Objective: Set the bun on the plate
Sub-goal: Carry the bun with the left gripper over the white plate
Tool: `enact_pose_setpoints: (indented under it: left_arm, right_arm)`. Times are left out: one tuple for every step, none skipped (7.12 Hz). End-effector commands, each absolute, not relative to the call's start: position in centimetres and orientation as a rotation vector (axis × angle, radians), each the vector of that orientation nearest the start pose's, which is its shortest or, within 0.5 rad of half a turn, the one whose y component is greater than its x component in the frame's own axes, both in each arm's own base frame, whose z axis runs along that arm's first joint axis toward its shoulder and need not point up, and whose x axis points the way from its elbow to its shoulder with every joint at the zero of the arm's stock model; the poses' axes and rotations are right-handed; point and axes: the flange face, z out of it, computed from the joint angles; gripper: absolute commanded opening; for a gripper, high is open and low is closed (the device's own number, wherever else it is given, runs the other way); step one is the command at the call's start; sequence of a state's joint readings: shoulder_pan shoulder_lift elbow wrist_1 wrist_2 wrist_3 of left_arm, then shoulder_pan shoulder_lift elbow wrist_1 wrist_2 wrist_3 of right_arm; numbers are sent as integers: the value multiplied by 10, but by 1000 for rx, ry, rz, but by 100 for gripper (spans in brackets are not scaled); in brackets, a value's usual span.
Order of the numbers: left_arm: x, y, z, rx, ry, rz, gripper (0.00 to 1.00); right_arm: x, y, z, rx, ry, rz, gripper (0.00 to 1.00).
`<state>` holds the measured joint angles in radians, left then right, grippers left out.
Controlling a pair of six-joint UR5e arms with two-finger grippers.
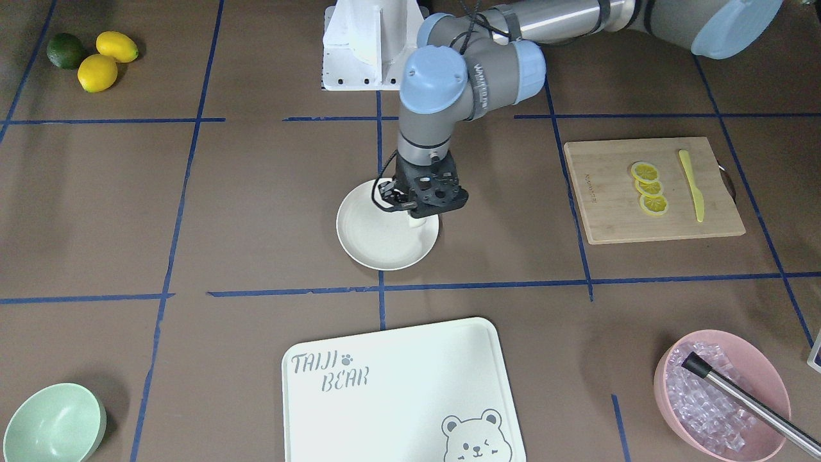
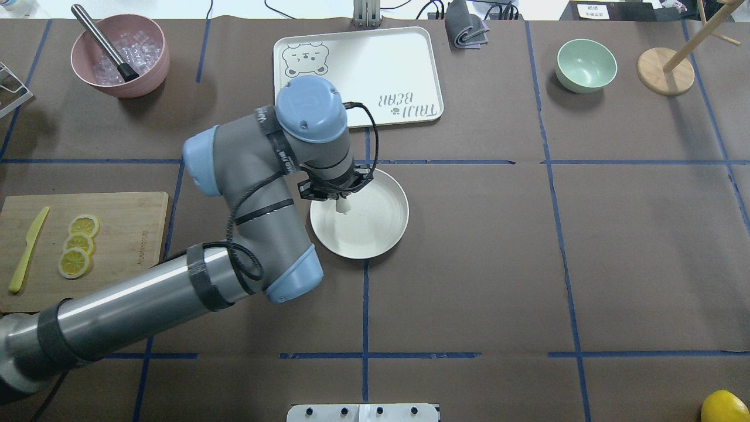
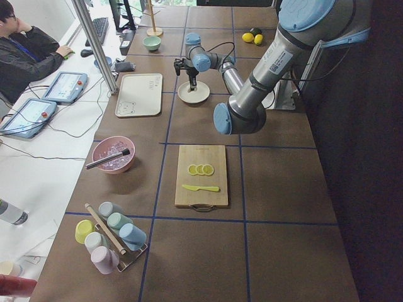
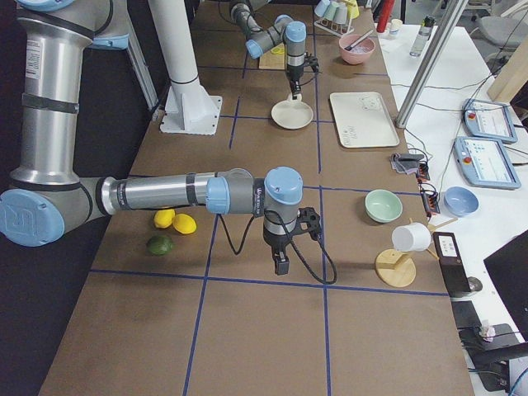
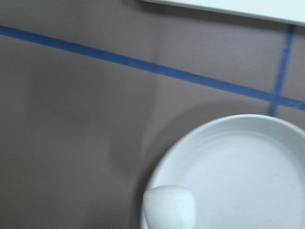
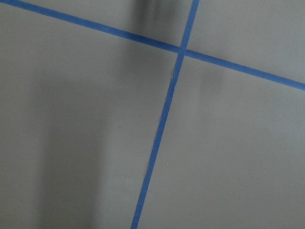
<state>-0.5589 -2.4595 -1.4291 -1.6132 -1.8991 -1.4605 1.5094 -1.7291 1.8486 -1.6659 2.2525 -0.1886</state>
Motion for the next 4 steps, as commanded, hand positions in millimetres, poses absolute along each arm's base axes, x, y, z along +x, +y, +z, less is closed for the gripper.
enact_pose_setpoints:
  left_arm:
    - [643, -463, 164, 17, 832, -278, 14]
    - [648, -456, 165, 23, 837, -266, 31]
    - [649, -455, 165, 23, 837, -261, 68]
    - [649, -455, 164, 26, 838, -257, 99]
  right_arm:
    - [44, -428, 612, 64, -682, -246, 100]
    - [44, -428, 612, 64, -682, -248, 100]
    - [44, -428, 612, 64, -682, -248, 100]
    - [44, -428, 612, 64, -682, -248, 100]
